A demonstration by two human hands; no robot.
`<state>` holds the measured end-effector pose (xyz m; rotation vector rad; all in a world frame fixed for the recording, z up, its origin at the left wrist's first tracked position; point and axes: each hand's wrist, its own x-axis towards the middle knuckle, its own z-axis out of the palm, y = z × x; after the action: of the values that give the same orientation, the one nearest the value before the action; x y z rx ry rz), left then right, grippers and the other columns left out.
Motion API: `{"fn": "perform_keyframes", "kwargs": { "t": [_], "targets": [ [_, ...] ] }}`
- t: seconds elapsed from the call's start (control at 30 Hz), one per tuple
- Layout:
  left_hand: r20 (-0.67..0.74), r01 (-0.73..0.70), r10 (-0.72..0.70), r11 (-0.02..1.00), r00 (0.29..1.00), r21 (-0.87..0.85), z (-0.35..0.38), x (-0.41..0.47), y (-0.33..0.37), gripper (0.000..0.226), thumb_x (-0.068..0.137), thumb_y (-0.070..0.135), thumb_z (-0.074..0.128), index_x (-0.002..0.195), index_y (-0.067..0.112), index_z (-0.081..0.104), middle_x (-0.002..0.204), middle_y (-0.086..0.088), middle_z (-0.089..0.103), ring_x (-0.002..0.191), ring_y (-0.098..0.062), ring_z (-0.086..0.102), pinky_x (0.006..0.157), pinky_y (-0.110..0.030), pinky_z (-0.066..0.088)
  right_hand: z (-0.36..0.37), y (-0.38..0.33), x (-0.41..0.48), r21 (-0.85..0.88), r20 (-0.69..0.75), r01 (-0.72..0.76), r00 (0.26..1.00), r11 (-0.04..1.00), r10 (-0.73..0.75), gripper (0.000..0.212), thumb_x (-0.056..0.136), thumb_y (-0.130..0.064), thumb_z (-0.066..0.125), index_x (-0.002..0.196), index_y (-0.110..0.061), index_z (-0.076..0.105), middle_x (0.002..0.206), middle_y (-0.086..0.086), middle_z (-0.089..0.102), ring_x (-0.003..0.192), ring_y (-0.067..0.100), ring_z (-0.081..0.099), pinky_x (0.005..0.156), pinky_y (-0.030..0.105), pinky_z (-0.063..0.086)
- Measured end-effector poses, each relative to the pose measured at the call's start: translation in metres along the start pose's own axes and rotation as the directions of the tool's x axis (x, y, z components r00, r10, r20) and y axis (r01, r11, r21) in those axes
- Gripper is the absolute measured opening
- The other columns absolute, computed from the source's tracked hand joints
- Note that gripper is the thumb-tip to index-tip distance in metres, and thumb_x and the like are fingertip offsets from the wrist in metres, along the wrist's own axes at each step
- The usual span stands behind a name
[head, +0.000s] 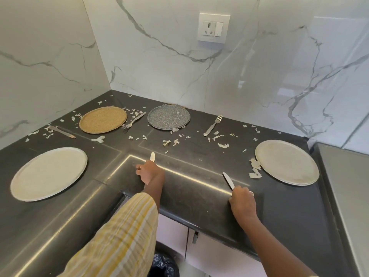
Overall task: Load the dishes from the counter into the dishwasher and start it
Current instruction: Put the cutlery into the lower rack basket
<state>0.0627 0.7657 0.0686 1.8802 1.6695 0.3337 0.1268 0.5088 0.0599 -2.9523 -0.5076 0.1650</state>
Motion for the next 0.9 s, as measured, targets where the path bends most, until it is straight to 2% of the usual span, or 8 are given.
{"fn": "perform_keyframes", "kwargs": {
  "t": [0.13, 0.2, 0.37, 0.5, 0.6, 0.7, 0.8, 0.9],
  "targets": [
    [0.044, -0.087, 0.087, 0.996, 0.995, 0.008, -0.004, -0.003, -0.006, 0.038, 0.094, -0.009, 0.029, 0.129, -0.015, 0.042, 0.138, -0.035, 0.032, 0.121, -0.043, 0.040, 0.094, -0.045, 0.041, 0.002, 0.000, 0.000, -0.009, -0.009, 0.041, 0.999, 0.999, -0.041, 0.022, 0.095, -0.015, 0.047, 0.112, -0.005, 0.055, 0.108, 0.011, 0.060, 0.099, 0.023, 0.058, 0.081, 0.027, 0.049],
    [0.043, -0.118, 0.117, 0.993, 0.992, 0.020, -0.007, -0.002, -0.010, 0.039, 0.093, -0.011, 0.029, 0.130, -0.013, 0.042, 0.140, -0.037, 0.030, 0.121, -0.042, 0.042, 0.094, -0.044, 0.042, 0.001, 0.001, 0.000, -0.011, -0.016, 0.047, 0.999, 0.999, -0.047, 0.021, 0.095, -0.012, 0.046, 0.112, -0.006, 0.056, 0.108, 0.011, 0.061, 0.098, 0.022, 0.059, 0.080, 0.027, 0.049],
    [0.065, -0.195, 0.191, 0.979, 0.979, 0.064, -0.012, -0.002, -0.020, 0.042, 0.094, -0.007, 0.029, 0.135, -0.009, 0.037, 0.133, -0.036, 0.041, 0.113, -0.045, 0.050, 0.093, -0.045, 0.041, 0.001, 0.005, -0.002, -0.007, -0.011, 0.016, 1.000, 1.000, -0.016, 0.025, 0.096, -0.001, 0.036, 0.113, -0.004, 0.054, 0.111, 0.013, 0.059, 0.103, 0.025, 0.058, 0.081, 0.028, 0.048],
    [0.052, -0.233, 0.229, 0.969, 0.972, 0.085, -0.016, 0.005, -0.032, 0.033, 0.092, -0.002, 0.033, 0.115, -0.010, 0.055, 0.117, -0.030, 0.056, 0.108, -0.045, 0.053, 0.088, -0.045, 0.043, 0.003, 0.005, -0.006, -0.001, -0.035, 0.042, 0.998, 0.999, -0.042, 0.025, 0.096, -0.001, 0.036, 0.114, -0.004, 0.053, 0.113, 0.012, 0.058, 0.103, 0.024, 0.058, 0.083, 0.028, 0.048],
    [0.060, -0.247, 0.242, 0.963, 0.968, 0.108, -0.025, -0.002, -0.038, 0.028, 0.093, -0.003, 0.035, 0.105, -0.009, 0.059, 0.107, -0.027, 0.060, 0.102, -0.041, 0.057, 0.077, -0.039, 0.043, 0.004, 0.005, -0.009, 0.036, -0.038, 0.049, 0.998, 0.998, -0.048, 0.022, 0.097, -0.003, 0.036, 0.112, -0.005, 0.052, 0.110, 0.011, 0.057, 0.100, 0.024, 0.058, 0.080, 0.029, 0.049],
    [0.013, -0.284, 0.285, 0.949, 0.958, 0.135, -0.028, -0.008, -0.051, 0.018, 0.091, 0.002, 0.047, 0.099, -0.008, 0.061, 0.101, -0.025, 0.059, 0.095, -0.039, 0.055, 0.076, -0.043, 0.044, 0.005, -0.002, -0.012, 0.102, -0.081, 0.094, 0.993, 0.990, -0.086, 0.018, 0.098, -0.007, 0.036, 0.107, -0.005, 0.051, 0.105, 0.010, 0.056, 0.092, 0.025, 0.061, 0.074, 0.030, 0.051],
    [-0.027, -0.148, 0.149, 0.988, 0.988, 0.044, -0.030, -0.016, -0.068, 0.019, 0.086, 0.019, 0.065, 0.096, 0.003, 0.062, 0.103, -0.017, 0.055, 0.094, -0.034, 0.053, 0.077, -0.043, 0.047, 0.007, -0.019, -0.017, 0.150, -0.120, 0.168, 0.981, 0.974, -0.151, 0.013, 0.097, -0.005, 0.040, 0.103, -0.004, 0.051, 0.100, 0.011, 0.054, 0.082, 0.027, 0.066, 0.065, 0.031, 0.051],
    [0.001, 0.017, -0.016, 0.996, 1.000, -0.083, -0.035, -0.021, -0.076, 0.026, 0.082, 0.024, 0.070, 0.099, 0.007, 0.059, 0.107, -0.017, 0.055, 0.095, -0.033, 0.055, 0.074, -0.040, 0.047, 0.011, -0.036, -0.018, 0.187, -0.132, 0.227, 0.970, 0.956, -0.204, 0.009, 0.094, -0.003, 0.043, 0.100, -0.002, 0.051, 0.098, 0.014, 0.052, 0.078, 0.032, 0.066, 0.061, 0.036, 0.051]
  ]
}}
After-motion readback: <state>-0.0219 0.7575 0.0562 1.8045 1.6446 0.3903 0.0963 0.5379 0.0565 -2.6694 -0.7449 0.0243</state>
